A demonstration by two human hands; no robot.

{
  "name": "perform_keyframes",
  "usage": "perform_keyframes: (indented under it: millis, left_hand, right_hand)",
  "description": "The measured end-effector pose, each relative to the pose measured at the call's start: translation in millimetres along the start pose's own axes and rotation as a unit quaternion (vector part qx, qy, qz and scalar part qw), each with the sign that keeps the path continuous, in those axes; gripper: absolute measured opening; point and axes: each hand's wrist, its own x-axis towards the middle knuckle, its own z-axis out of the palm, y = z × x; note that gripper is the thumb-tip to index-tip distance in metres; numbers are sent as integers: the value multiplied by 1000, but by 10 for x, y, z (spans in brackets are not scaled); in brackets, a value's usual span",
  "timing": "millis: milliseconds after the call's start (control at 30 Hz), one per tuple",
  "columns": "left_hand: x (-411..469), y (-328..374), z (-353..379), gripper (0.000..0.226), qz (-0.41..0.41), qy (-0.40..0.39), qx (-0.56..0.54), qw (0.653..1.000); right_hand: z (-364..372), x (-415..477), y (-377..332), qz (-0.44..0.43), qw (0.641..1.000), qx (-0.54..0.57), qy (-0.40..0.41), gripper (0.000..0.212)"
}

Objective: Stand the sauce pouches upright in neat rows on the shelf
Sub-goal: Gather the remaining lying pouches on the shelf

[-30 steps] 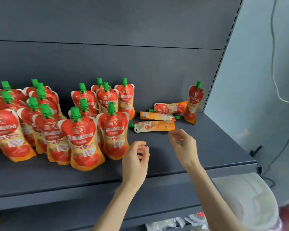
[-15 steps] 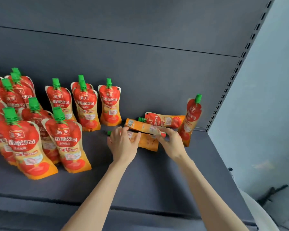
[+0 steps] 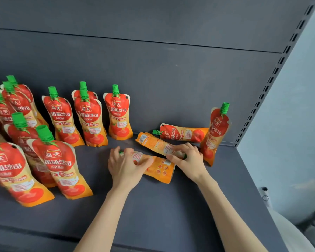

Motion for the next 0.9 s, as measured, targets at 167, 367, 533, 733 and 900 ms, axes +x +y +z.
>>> perform_keyframes:
  millis: [167,367,533,733,900]
  left_hand:
    - [-32,28,-42,103,-64,-18,24,998]
    - [-50,56,-61,88,-35,40,-51,997]
    - [-57,56,-62,93,-23,52,-147,987]
    - [-75,49,-54,94,-13,59,-257,965]
    - [-88,91,-64,104,-79,40,-343,935]
  right_hand:
    - [9,15,43,27,998,51,-28,40]
    - [-5,54,86,37,993,96,-55,47]
    - [-62,16,78,26,996,75,-49,51]
    - [-42,-71,66,-1,998,36,-59,58]
    - [-39,-31,60,19,991,79,-104,70]
